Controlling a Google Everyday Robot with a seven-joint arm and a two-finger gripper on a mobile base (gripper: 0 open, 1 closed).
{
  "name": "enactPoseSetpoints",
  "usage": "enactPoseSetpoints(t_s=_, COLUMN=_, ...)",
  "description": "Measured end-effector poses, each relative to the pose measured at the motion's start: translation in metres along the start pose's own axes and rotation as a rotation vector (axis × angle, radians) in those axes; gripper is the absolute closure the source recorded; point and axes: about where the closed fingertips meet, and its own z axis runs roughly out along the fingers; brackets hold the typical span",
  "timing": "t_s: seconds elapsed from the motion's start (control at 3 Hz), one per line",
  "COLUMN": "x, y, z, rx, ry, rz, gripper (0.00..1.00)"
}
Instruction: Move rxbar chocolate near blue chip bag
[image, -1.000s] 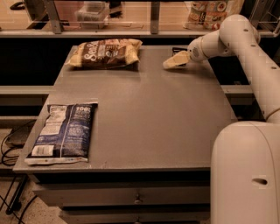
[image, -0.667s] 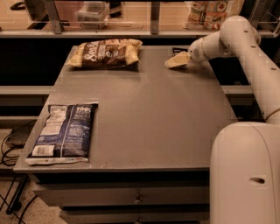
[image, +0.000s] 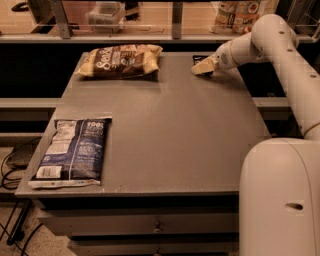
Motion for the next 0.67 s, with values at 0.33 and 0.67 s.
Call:
enactPoseSetpoints(t_s=0.33, x=-0.014, y=0.009, z=-0.007, rx=-0.012, ry=-0.020, rz=-0.031, gripper=0.94)
enactPoseSetpoints(t_s=0.67, x=-0.034, y=0.023, z=-0.017, rx=-0.032, ry=-0.053, rz=-0.083, gripper=1.00)
